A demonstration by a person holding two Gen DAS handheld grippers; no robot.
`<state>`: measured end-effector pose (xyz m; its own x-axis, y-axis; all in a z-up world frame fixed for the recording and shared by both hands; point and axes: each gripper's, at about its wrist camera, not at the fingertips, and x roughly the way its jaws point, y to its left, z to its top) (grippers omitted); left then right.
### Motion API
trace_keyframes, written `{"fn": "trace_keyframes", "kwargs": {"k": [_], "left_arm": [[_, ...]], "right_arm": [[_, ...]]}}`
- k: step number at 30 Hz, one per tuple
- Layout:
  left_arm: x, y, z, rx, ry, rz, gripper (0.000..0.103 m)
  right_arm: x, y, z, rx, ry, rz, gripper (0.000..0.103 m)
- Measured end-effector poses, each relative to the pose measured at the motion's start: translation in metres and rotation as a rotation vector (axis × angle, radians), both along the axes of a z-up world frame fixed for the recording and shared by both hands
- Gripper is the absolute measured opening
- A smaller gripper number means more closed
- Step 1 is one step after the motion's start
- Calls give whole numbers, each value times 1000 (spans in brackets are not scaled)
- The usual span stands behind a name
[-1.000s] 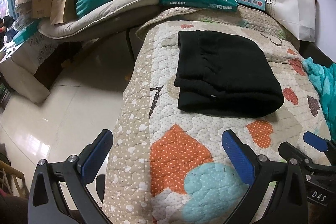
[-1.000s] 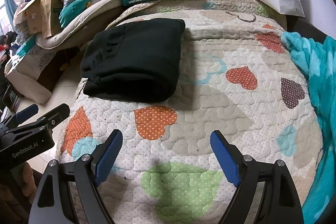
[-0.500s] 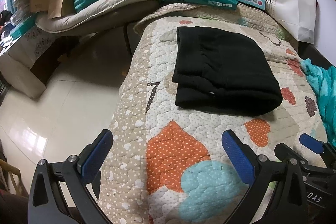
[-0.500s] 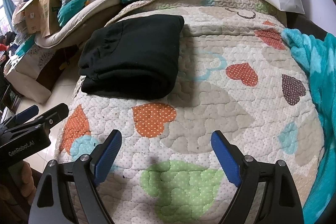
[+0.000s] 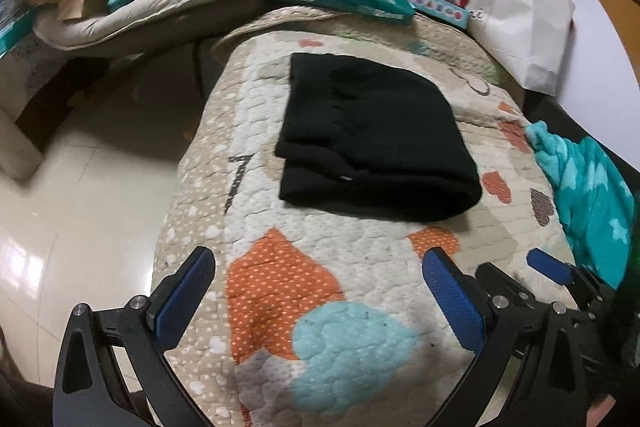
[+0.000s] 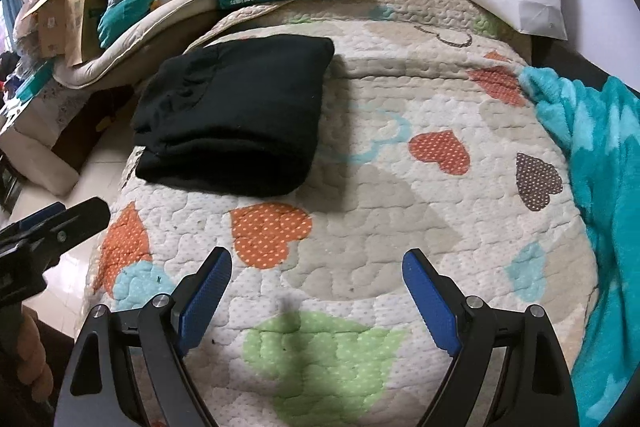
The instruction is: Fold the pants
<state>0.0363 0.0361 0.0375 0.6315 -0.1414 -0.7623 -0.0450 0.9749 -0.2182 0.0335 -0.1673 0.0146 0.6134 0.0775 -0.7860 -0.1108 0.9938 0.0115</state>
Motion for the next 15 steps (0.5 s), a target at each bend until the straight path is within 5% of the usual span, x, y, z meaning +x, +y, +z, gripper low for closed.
{"fn": "trace_keyframes", "kwargs": {"k": [15], "left_arm": [[3, 3, -7, 12, 50, 29, 103]], "right_arm": [[1, -2, -3, 13, 21, -11, 91]]}}
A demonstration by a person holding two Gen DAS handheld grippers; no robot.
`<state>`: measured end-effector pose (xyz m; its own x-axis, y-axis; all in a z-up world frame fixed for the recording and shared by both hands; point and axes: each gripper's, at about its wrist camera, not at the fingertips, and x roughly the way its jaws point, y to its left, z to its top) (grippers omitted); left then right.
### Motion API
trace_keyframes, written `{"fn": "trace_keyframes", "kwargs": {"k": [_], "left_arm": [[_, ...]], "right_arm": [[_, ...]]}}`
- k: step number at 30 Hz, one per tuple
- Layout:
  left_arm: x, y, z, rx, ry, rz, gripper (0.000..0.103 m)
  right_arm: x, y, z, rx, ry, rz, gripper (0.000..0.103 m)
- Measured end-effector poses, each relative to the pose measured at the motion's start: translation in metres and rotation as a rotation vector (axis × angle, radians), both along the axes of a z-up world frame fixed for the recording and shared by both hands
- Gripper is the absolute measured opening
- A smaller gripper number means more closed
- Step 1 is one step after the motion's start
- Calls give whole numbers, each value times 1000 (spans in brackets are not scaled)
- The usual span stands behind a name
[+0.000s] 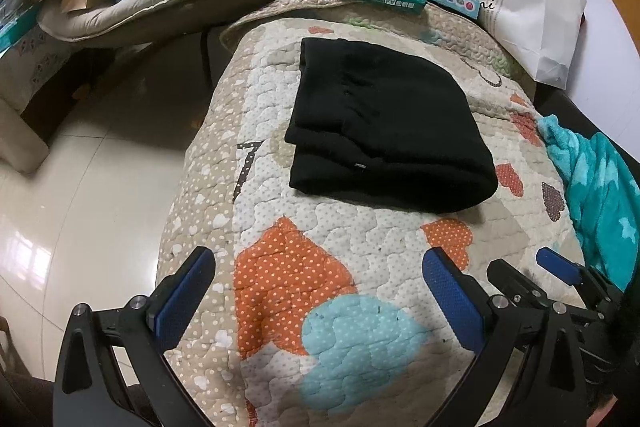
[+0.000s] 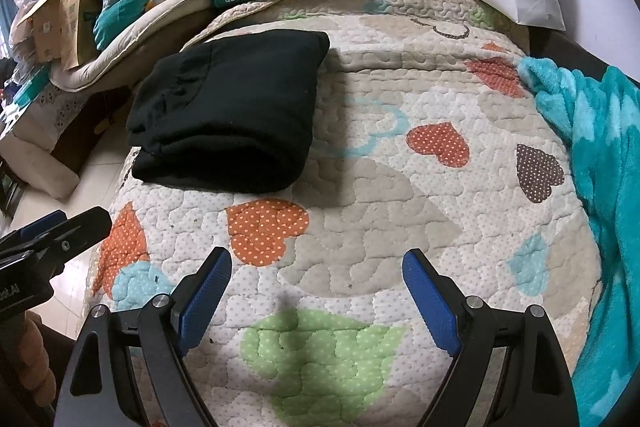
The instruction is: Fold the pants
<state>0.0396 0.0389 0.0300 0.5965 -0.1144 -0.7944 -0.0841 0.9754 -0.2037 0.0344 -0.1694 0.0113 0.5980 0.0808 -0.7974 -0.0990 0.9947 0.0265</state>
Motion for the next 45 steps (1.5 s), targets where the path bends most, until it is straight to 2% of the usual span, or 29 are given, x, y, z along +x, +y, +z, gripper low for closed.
{"fn": "trace_keyframes", "kwargs": {"k": [45], "left_arm": [[0, 5, -6, -15, 28, 15, 103]], "right_arm": [[-3, 6, -3, -2, 1, 3, 91]]}}
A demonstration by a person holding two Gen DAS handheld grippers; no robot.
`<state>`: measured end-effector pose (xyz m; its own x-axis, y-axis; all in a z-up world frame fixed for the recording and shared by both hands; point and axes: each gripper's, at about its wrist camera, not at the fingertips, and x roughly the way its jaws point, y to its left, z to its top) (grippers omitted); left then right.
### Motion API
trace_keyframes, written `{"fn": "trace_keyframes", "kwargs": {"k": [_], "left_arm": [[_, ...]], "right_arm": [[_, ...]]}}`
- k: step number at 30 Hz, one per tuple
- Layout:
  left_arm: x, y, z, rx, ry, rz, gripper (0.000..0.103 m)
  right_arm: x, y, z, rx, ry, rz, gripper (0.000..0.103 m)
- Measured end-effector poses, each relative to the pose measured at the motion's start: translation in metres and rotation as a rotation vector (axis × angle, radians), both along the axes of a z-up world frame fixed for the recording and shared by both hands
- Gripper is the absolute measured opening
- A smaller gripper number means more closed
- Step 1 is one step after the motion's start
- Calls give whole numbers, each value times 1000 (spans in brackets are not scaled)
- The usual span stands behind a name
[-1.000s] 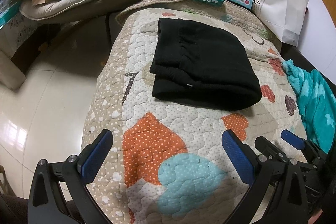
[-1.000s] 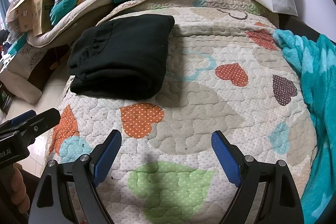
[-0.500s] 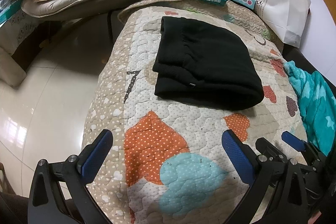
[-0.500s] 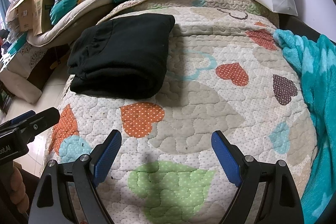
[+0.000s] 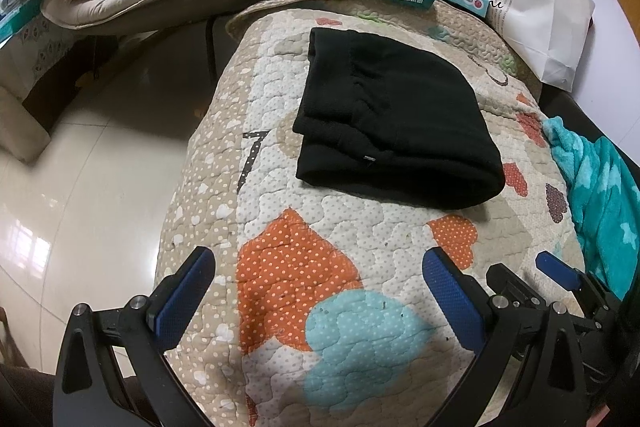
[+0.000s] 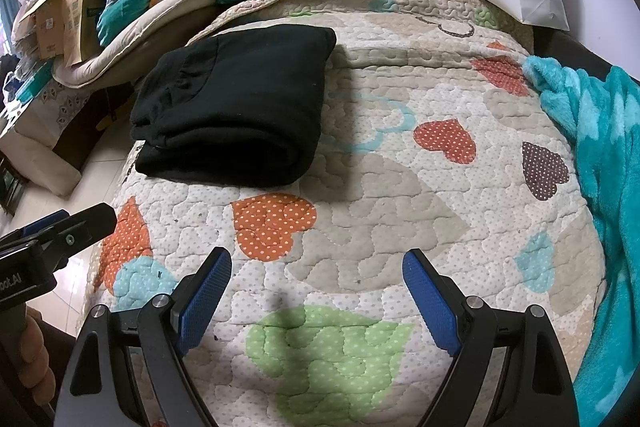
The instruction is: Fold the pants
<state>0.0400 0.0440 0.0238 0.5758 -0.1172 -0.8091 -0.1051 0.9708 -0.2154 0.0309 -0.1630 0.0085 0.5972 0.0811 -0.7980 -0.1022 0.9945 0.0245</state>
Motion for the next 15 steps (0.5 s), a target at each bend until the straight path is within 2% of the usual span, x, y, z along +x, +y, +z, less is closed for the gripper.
{"fn": "trace_keyframes", "kwargs": {"k": [10, 15], "left_arm": [[1, 1, -1, -32, 14, -14, 103], [3, -3, -1, -25, 22, -1, 103]], "right_arm": [[0, 1, -1, 1, 1, -1, 91], [-1, 1, -1, -1, 0, -1, 91]]}}
